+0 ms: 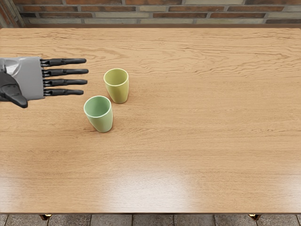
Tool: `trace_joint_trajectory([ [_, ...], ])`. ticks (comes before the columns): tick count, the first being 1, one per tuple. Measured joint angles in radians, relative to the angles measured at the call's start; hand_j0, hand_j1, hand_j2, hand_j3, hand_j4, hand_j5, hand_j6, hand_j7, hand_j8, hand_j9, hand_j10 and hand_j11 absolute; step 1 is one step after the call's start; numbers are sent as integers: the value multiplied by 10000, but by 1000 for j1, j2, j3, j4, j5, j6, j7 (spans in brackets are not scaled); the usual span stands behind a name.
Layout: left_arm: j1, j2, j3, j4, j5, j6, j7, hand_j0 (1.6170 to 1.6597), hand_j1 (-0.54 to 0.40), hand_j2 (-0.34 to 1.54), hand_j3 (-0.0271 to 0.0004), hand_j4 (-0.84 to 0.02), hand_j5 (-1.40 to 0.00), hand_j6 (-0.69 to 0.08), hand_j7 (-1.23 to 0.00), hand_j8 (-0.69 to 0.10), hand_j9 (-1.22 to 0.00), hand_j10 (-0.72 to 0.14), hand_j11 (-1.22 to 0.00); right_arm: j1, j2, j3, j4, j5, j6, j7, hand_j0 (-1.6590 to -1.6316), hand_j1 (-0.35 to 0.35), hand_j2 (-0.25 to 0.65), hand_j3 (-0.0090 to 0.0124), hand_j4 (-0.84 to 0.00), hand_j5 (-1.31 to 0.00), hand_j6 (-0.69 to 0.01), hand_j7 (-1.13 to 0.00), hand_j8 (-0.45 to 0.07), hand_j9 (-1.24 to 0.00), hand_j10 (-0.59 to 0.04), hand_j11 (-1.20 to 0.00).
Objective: Pick up cup and place in cup with left hand
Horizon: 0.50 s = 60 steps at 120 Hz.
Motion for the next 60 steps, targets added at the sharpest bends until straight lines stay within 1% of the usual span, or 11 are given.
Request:
trace_joint_trajectory([
  [5, -33, -1, 17, 0, -1, 0, 0, 16581, 3477, -17, 0, 67, 10, 75, 7, 65, 4, 45, 3, 1, 0, -1, 1, 0, 0, 0, -16581, -3203, -48, 0, -240, -311, -241, -311, -241, -311, -240, -311],
  [8, -43, -5, 30, 0, -1, 0, 0, 16581, 3478, -16, 0, 62, 9, 69, 6, 60, 4, 41, 3, 1, 0, -1, 1, 0, 0, 0, -16581, -3203, -48, 0, -240, -311, -241, -311, -241, -311, -240, -311],
  [21, -51, -7, 75, 2, 4, 0, 1, 16581, 3478, -15, 0, 61, 9, 69, 6, 60, 4, 42, 3, 1, 0, -3, 3, -1, 0, 1, -16581, -3203, -48, 0, -240, -311, -241, -311, -241, -311, -240, -311],
  [27, -56, -9, 86, 3, 8, 0, 1, 16581, 3479, -15, 0, 63, 9, 70, 6, 61, 4, 43, 3, 1, 0, -4, 3, -1, 0, 1, -16581, -3203, -48, 0, -240, -311, -240, -311, -240, -311, -240, -311],
  [32, -58, -35, 93, 3, 11, 0, 1, 16581, 3480, -13, 0, 60, 9, 67, 6, 58, 4, 41, 2, 1, 0, -4, 3, -1, 0, 2, -16581, -3203, -48, 0, -240, -311, -240, -311, -240, -311, -240, -311],
  [39, -63, -41, 100, 3, 25, 0, 1, 16581, 3479, -14, 0, 59, 9, 66, 6, 58, 4, 40, 3, 1, 0, -5, 3, -1, 0, 2, -16581, -3203, -48, 0, -240, -311, -241, -311, -240, -311, -240, -311],
  [46, -118, -43, 103, 4, 75, 0, 1, 16581, 3480, -13, 0, 57, 8, 65, 6, 57, 4, 39, 2, 2, 0, -6, 3, -1, 0, 2, -16581, -3203, -48, 0, -240, -311, -240, -311, -240, -311, -240, -311],
  [50, -119, -44, 105, 6, 108, 0, 2, 16581, 3481, -13, 0, 52, 8, 59, 5, 51, 3, 35, 2, 2, 0, -6, 4, -1, 0, 2, -16581, -3203, -48, 0, -240, -311, -240, -311, -240, -311, -240, -311],
  [53, -118, -60, 106, 8, 129, 0, 2, 16581, 3482, -11, 0, 50, 7, 57, 5, 49, 3, 34, 2, 3, 0, -6, 4, -2, 1, 2, -16581, -3203, -48, 0, -240, -311, -240, -311, -240, -311, -240, -311],
  [60, -145, -101, 108, 18, 191, 0, 2, 16581, 3482, -12, 0, 45, 7, 51, 4, 44, 3, 30, 2, 4, 0, -6, 4, -2, 1, 1, -16581, -3203, -48, 0, -240, -311, -240, -311, -240, -311, -240, -311],
])
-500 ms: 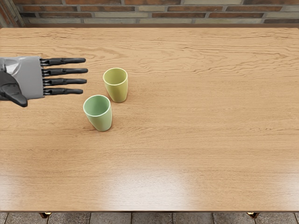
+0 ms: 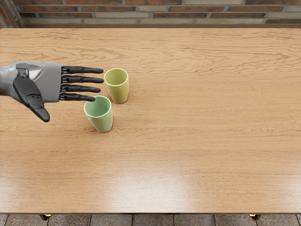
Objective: Pick up cup and place in cup with left hand
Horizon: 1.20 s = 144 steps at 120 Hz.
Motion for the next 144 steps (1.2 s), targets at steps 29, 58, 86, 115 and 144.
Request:
trace_joint_trajectory([
  [29, -346, -116, 301, -4, 239, 269, 55, 16581, 3487, -8, 0, 14, 2, 16, 2, 14, 1, 9, 1, 5, 0, -2, -1, 0, 1, -1, -16581, -3203, -49, 0, -240, -311, -240, -311, -240, -311, -240, -311],
  [58, -467, -262, 499, -15, 454, 695, 73, 16581, 3490, -8, 0, -9, -1, -13, 0, -13, 0, -11, 1, 7, 0, -2, 0, 0, 1, -1, -16581, -3203, -49, 0, -239, -311, -239, -311, -239, -311, -239, -311],
  [86, -557, -385, 715, -16, 502, 923, 75, 16581, 3491, -1, 0, -14, -2, -20, -1, -19, 0, -14, 0, 9, 0, -2, -1, 0, 1, 1, -16581, -3203, -49, 0, -239, -311, -239, -311, -239, -311, -239, -311],
  [115, -564, -484, 758, -15, 500, 1021, 75, 16581, 3491, 4, 0, -14, -2, -21, -1, -20, -1, -14, 0, 11, 0, -2, -1, 0, 1, 0, -16581, -3203, -49, 0, -240, -311, -239, -311, -239, -311, -239, -311],
  [144, -575, -586, 764, -10, 449, 1109, 75, 16581, 3491, 4, 0, -10, -2, -16, -1, -15, 0, -11, 0, 11, 0, -3, -1, -1, 1, 0, -16581, -3203, -49, 0, -239, -311, -239, -311, -239, -311, -239, -311],
])
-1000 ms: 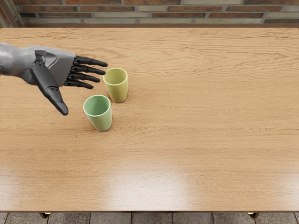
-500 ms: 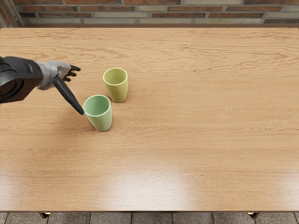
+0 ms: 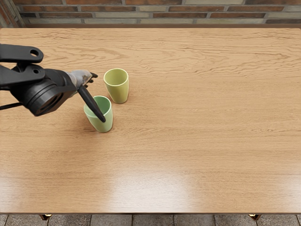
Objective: Pick up cup and place in cup with left hand
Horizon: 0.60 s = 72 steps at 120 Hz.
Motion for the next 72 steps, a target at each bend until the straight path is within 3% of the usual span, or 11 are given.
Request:
trace_joint_trajectory([
  [27, -8, -60, 38, 12, -26, 94, 0, 16581, 3491, 5, 0, -8, -2, -14, -1, -14, 0, -9, 0, 1, 0, 0, 0, 0, 0, 0, -16581, -3203, -49, 0, -240, -311, -239, -311, -239, -311, -239, -311],
  [72, -3, -67, 96, 33, -31, 114, 0, 16581, 3481, 7, 0, -14, -12, -19, -12, -19, -11, -16, -11, 3, 0, 0, 0, 0, 0, -1, -16581, -3203, -49, 0, -239, -311, -239, -311, -239, -311, -239, -311],
])
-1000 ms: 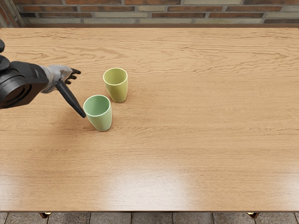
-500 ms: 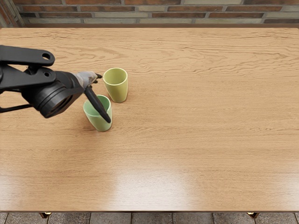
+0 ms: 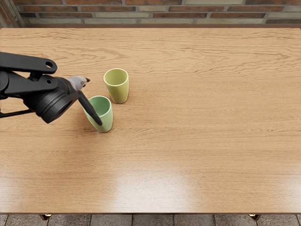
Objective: Pick up cup and place in cup with left hand
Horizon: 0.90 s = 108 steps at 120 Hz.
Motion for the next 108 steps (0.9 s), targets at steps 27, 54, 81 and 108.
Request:
trace_joint_trajectory([
  [27, -4, -40, 10, 3, -1, 0, 0, 16581, 3362, 26, 0, -114, -143, -118, -143, -119, -142, -116, -142, 2, 0, 0, 0, 0, 0, 0, -16581, -3202, -49, 0, -239, -311, -239, -311, -239, -311, -239, -311],
  [54, -4, -84, 11, 22, -17, 0, 0, 16581, 2848, 113, 0, -544, -701, -549, -701, -549, -700, -546, -700, 4, 0, 0, 0, 0, 1, 0, -16581, -3203, -49, 0, -239, -311, -239, -311, -239, -311, -239, -311],
  [81, -1, -84, 12, 29, -21, 1, 0, 16581, 2076, 242, 0, -1188, -1538, -1193, -1538, -1193, -1537, -1189, -1537, 4, 0, 0, 0, 0, 1, 0, -16581, -3203, -49, 0, -239, -311, -239, -311, -239, -311, -239, -311],
  [108, -1, -84, 33, 31, -20, 1, -2, 16586, 708, 908, 0, -1724, -2261, -1724, -2269, -1718, -2280, -1706, -2294, 5, 0, 0, 0, 0, 1, 0, -16581, -3203, -49, 0, -240, -311, -239, -311, -239, -311, -239, -311],
])
